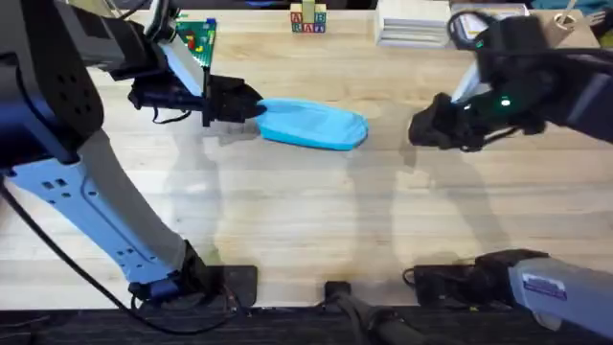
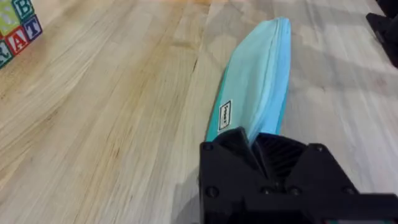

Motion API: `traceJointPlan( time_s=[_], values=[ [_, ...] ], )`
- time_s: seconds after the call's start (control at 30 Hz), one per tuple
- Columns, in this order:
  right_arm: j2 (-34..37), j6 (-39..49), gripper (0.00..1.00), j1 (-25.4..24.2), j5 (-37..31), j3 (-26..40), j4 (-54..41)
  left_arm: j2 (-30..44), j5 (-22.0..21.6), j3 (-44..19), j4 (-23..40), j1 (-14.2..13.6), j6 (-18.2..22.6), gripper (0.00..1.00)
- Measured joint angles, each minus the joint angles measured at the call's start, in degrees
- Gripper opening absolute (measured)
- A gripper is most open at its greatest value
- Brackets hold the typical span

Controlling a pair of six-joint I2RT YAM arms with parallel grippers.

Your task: Unzip the bag, pick up the pens from the table one at a time and place them inside, then zip the bag closed.

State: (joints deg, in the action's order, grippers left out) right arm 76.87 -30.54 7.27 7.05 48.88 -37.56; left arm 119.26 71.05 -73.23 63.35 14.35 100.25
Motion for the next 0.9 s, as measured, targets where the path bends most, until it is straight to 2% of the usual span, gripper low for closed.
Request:
traceJointPlan(
  time_s=[0.27, 0.47, 0.53, 0.63, 0.7, 0.73, 0.8, 0.83, 0.9],
  values=[
    [-17.2, 6.7, 0.030, 0.0, 0.0, 0.0, -0.9, 0.0, 0.0, 0.0, 0.0, 0.0, 0.0, 0.042],
    [-27.0, 12.0, 0.031, 0.1, -0.2, 0.0, -3.4, 0.0, -0.1, 0.0, 0.0, 0.0, 0.0, 0.042],
    [-30.1, 13.6, 0.066, 0.5, -0.2, 0.0, -3.7, 0.0, -0.1, 0.0, -0.1, 0.0, 0.0, 0.042],
    [-34.8, 15.9, 0.255, 2.1, -0.2, 0.0, -3.7, 0.0, -0.1, 0.0, -0.1, 0.0, 0.0, 0.042],
    [-37.5, 17.2, 0.543, 3.6, -0.2, 0.0, -3.7, 0.0, -0.1, 0.0, -0.1, 0.0, 0.0, 0.042],
    [-38.5, 17.7, 0.636, 4.3, -0.2, 0.0, -3.7, 0.0, -0.1, 0.0, -0.1, 0.0, 0.0, 0.042],
    [-40.1, 18.4, 0.922, 5.8, -0.2, 0.0, -3.8, 0.0, -0.1, 0.0, -0.1, 0.0, 0.0, 0.042],
    [-40.6, 18.8, 0.979, 6.7, -0.2, 0.0, -3.9, 0.0, -0.1, 0.0, -0.1, 0.0, 0.0, 0.042],
    [-41.1, 19.2, 0.995, 8.5, -0.2, 0.0, -4.5, 0.0, -0.1, 0.0, -0.1, 0.0, 0.0, 0.042]
  ],
)
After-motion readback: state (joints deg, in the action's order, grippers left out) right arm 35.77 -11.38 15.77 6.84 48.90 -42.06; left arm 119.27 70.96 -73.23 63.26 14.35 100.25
